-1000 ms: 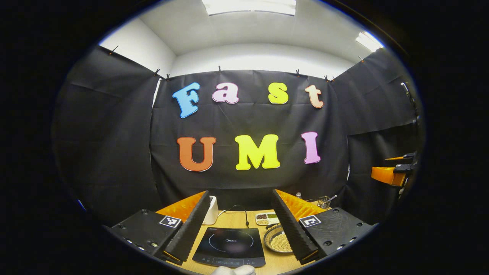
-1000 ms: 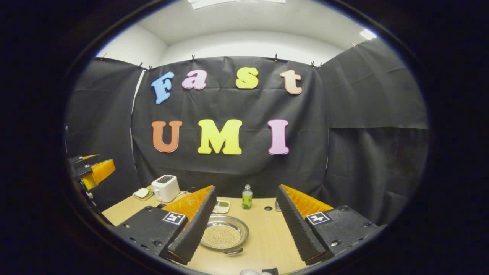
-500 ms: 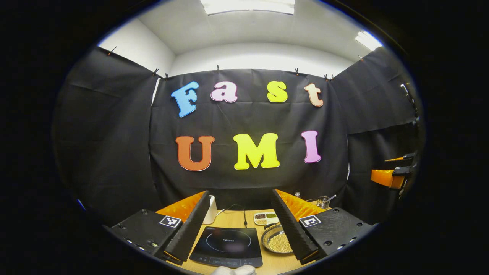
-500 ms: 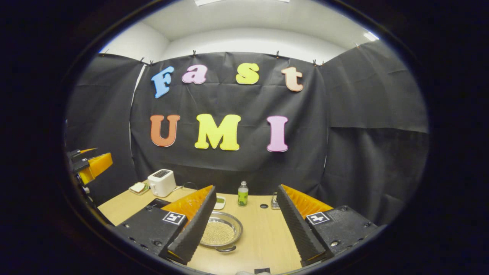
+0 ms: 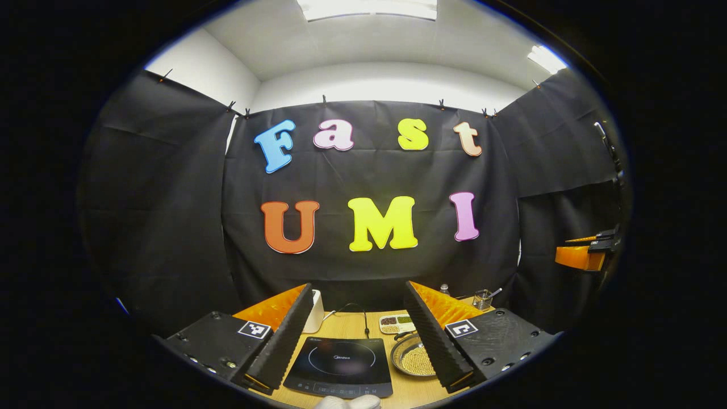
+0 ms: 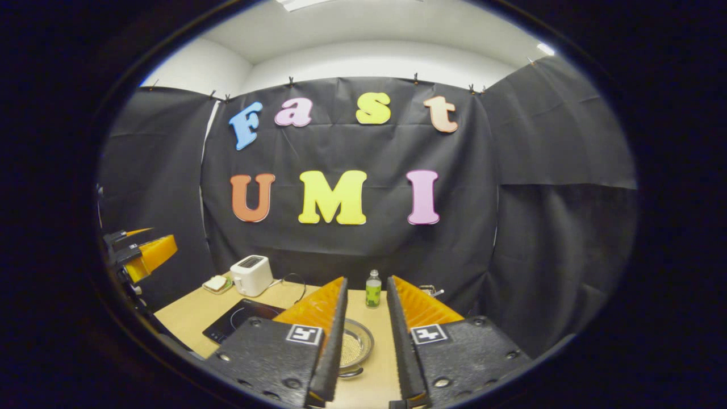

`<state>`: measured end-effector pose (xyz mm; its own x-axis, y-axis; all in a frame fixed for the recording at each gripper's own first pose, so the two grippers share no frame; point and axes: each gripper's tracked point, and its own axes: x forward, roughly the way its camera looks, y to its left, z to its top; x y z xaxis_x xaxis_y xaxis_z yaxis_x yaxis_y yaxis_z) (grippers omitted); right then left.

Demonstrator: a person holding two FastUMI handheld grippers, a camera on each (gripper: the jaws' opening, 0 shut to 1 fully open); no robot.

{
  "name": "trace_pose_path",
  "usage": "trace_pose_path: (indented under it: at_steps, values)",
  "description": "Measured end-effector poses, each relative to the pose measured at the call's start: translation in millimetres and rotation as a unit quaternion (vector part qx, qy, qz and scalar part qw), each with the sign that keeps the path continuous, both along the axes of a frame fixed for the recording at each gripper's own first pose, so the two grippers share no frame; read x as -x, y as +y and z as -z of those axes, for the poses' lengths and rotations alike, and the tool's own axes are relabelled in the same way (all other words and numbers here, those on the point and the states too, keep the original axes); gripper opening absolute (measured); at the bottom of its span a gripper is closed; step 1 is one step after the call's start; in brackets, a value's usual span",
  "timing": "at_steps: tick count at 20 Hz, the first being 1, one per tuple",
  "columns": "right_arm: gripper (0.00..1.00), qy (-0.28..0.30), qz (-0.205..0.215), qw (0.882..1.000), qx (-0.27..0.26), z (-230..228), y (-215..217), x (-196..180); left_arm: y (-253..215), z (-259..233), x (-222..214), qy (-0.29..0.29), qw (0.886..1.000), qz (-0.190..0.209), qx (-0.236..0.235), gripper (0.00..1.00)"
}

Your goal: First push the handle of the pot to place it horizontally, then grasp the pot with both hands and set it on the induction cooktop.

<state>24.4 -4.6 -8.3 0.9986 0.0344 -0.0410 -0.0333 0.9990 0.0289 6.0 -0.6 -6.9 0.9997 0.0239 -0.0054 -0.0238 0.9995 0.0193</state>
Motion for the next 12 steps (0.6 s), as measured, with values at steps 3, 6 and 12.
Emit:
trace_pose_path:
  at_steps: [3,6,12]
  values:
    - [0.06,0.013,-0.017,1.000,0.006,5.1,10.1,0.3,0.2,2.0,-0.1,0.001,1.000,-0.001,-0.001,0.96]
    - [0.01,0.035,-0.039,0.999,0.008,17.5,21.7,-1.7,2.0,3.6,-0.9,0.002,1.000,-0.004,-0.002,0.96]
    - [0.04,0.109,-0.074,0.991,-0.004,70.9,37.2,-12.6,3.9,3.9,1.6,0.006,1.000,-0.010,0.002,0.96]
